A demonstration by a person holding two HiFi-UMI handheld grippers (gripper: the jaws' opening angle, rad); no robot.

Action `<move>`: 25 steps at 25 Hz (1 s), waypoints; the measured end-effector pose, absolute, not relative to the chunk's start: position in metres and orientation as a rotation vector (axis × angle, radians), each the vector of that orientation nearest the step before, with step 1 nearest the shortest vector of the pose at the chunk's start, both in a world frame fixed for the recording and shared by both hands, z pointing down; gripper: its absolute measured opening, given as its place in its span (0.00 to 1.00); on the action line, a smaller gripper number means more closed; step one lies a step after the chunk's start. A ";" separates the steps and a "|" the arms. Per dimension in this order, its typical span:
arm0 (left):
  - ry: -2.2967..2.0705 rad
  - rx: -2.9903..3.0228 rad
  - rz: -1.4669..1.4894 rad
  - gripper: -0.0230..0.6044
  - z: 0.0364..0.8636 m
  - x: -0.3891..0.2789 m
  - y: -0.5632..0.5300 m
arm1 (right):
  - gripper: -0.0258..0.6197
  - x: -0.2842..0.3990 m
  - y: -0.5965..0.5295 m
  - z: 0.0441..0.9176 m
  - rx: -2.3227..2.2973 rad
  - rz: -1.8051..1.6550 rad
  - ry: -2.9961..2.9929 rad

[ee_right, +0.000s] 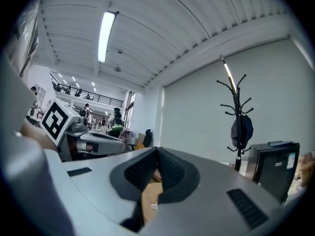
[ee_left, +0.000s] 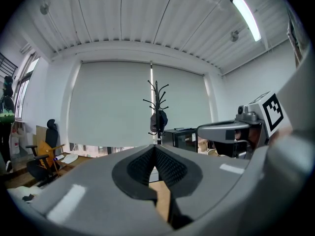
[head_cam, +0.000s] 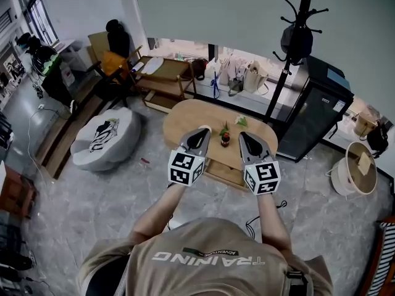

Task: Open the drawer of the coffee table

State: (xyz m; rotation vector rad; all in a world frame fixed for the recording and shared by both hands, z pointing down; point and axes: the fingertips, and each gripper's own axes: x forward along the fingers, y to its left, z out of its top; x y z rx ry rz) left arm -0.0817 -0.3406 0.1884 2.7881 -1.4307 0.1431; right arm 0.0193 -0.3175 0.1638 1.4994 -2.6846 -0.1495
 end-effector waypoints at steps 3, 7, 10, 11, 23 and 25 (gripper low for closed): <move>-1.440 2.772 0.152 0.02 0.197 -0.085 -0.338 | 0.05 0.018 -0.315 0.167 1.512 -0.130 -2.691; -1.430 2.768 0.135 0.02 0.200 -0.082 -0.341 | 0.05 0.026 -0.314 0.169 1.539 -0.114 -2.692; -1.414 2.772 0.123 0.02 0.201 -0.078 -0.341 | 0.05 0.031 -0.312 0.172 1.560 -0.095 -2.684; -1.410 2.770 0.120 0.02 0.202 -0.078 -0.341 | 0.05 0.030 -0.311 0.173 1.562 -0.091 -2.679; -1.442 2.705 0.076 0.02 0.209 -0.085 -0.342 | 0.05 0.022 -0.312 0.177 1.527 -0.124 -2.668; -1.445 2.700 0.072 0.02 0.209 -0.084 -0.342 | 0.05 0.022 -0.312 0.183 1.529 -0.098 -2.667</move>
